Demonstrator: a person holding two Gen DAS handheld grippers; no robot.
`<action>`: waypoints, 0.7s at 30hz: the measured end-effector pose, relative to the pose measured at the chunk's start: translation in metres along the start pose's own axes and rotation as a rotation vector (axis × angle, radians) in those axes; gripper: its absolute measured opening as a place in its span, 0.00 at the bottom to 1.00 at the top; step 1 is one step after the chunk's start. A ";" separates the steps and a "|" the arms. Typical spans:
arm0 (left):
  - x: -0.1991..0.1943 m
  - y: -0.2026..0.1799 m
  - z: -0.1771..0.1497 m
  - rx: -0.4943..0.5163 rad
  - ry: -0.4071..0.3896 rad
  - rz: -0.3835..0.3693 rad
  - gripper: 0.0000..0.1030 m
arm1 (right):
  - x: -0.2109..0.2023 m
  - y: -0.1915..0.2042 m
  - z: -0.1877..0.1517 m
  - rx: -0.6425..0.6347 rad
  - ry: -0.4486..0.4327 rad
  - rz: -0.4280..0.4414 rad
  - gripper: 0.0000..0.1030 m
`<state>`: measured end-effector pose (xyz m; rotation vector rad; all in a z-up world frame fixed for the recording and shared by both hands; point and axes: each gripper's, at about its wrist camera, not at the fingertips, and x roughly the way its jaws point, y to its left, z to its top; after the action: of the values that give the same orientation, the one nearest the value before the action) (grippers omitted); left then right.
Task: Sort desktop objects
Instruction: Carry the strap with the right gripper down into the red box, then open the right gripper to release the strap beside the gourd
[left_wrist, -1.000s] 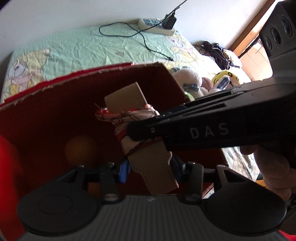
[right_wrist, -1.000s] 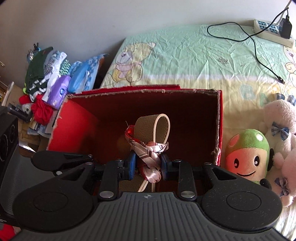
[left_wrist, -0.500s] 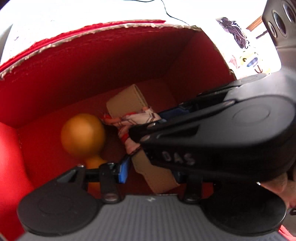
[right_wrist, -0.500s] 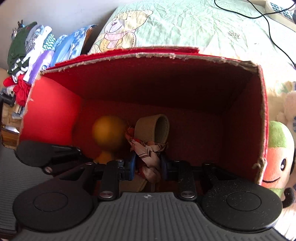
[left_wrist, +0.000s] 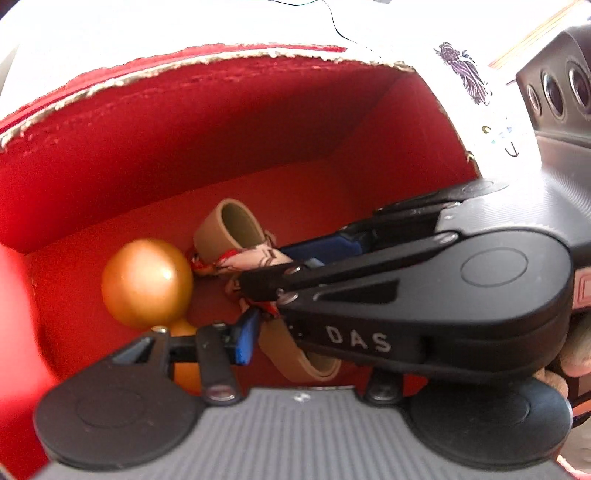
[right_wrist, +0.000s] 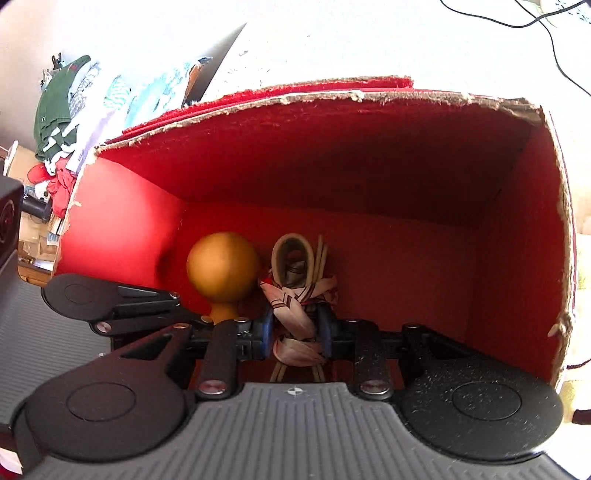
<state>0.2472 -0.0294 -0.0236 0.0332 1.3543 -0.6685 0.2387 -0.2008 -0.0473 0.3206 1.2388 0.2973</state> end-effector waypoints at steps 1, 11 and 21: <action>-0.001 0.000 -0.001 0.003 -0.005 0.003 0.47 | -0.002 0.000 -0.001 0.000 -0.008 0.007 0.27; -0.025 0.006 -0.004 0.023 -0.093 -0.005 0.51 | -0.027 -0.004 -0.013 0.013 -0.181 0.027 0.21; -0.050 0.018 -0.011 0.070 -0.109 0.121 0.44 | -0.030 0.001 0.004 -0.068 -0.120 -0.211 0.07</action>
<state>0.2430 0.0113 0.0128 0.1319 1.2145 -0.6070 0.2336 -0.2117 -0.0192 0.1451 1.1309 0.1365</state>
